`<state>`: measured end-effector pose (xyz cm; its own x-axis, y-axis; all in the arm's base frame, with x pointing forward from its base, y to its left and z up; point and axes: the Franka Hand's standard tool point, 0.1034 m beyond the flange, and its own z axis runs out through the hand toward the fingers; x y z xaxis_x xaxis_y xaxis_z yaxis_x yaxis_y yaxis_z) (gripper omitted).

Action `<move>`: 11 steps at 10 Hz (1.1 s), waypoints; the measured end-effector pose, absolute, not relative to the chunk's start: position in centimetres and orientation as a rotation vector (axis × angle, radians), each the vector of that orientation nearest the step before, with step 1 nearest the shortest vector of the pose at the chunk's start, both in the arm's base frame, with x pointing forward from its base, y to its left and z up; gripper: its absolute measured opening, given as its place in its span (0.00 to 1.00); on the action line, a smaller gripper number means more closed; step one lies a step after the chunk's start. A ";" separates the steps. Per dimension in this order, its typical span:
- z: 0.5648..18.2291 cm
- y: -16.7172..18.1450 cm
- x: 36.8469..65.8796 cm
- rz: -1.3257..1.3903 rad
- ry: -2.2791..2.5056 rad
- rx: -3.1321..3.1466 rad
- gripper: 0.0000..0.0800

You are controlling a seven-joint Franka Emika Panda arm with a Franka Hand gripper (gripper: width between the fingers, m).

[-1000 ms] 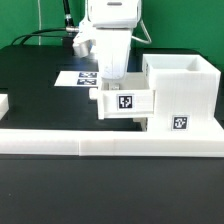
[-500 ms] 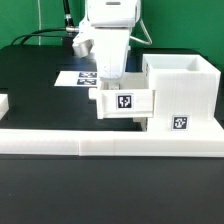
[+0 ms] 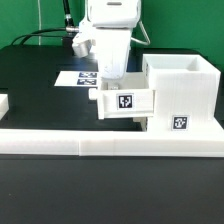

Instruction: Assemble drawer

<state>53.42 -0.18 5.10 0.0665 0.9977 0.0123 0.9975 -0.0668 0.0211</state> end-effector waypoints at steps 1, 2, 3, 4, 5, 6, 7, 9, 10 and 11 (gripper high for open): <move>5.1 -0.1 53.4 0.034 2.145 2.286 0.06; 5.1 0.2 53.3 0.020 2.144 2.294 0.06; 5.1 0.1 53.2 -0.001 2.144 2.305 0.06; 5.2 -0.1 53.3 -0.020 2.147 2.312 0.06; 5.2 -0.1 53.3 -0.015 2.146 2.310 0.06; 5.2 0.0 53.3 -0.015 2.148 2.308 0.06; 5.2 0.8 53.4 -0.012 2.167 2.279 0.06; 5.3 1.1 53.4 -0.025 2.140 2.287 0.06; 5.3 1.0 53.5 -0.012 2.131 2.291 0.06; 5.3 1.0 53.5 -0.012 2.130 2.292 0.06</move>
Offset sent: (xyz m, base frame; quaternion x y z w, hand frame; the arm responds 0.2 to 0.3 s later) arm 0.0000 0.0000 0.0000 0.0650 0.0000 0.0000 0.9979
